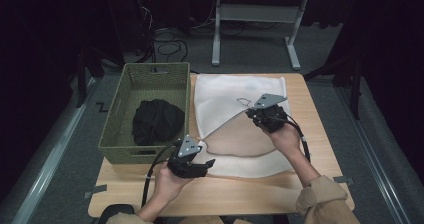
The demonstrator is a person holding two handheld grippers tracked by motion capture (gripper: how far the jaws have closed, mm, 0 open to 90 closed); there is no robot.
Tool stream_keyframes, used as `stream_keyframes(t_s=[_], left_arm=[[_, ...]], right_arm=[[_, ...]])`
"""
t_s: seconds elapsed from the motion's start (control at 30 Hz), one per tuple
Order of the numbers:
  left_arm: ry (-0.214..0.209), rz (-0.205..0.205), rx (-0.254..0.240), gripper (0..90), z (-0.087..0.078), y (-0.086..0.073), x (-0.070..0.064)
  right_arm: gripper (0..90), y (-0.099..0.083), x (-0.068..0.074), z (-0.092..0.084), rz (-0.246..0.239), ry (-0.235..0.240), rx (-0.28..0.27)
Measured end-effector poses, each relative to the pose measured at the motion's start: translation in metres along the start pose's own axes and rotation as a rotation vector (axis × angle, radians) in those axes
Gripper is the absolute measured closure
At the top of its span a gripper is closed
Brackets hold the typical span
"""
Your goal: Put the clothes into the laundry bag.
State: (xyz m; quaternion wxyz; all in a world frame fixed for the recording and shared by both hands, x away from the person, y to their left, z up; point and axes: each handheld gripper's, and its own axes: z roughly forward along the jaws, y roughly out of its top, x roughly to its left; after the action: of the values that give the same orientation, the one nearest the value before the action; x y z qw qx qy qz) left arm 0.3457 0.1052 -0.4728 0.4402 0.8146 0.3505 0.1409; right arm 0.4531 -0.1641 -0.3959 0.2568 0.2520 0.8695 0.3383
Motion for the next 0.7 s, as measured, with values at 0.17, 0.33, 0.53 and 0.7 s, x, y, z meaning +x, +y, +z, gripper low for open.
stream_keyframes(t_s=[0.17,0.33,0.53,0.7], left_arm=[[0.017,-0.015,-0.016,35.2,-0.008,0.0,0.006],[0.031,-0.024,-0.028,35.2,-0.014,0.0,0.01],[0.017,-0.043,-0.033,34.3,-0.019,0.007,0.016],[0.025,-0.068,-0.06,35.4,-0.028,0.013,0.023]], right_arm=[[87.2,-0.001,0.001,0.001,0.003,0.001,-0.001],[87.2,0.0,0.002,0.002,0.0,0.003,0.0],[87.2,0.0,0.001,0.002,-0.001,0.002,0.004],[87.2,0.0,0.001,0.0,-0.001,0.0,0.003]])
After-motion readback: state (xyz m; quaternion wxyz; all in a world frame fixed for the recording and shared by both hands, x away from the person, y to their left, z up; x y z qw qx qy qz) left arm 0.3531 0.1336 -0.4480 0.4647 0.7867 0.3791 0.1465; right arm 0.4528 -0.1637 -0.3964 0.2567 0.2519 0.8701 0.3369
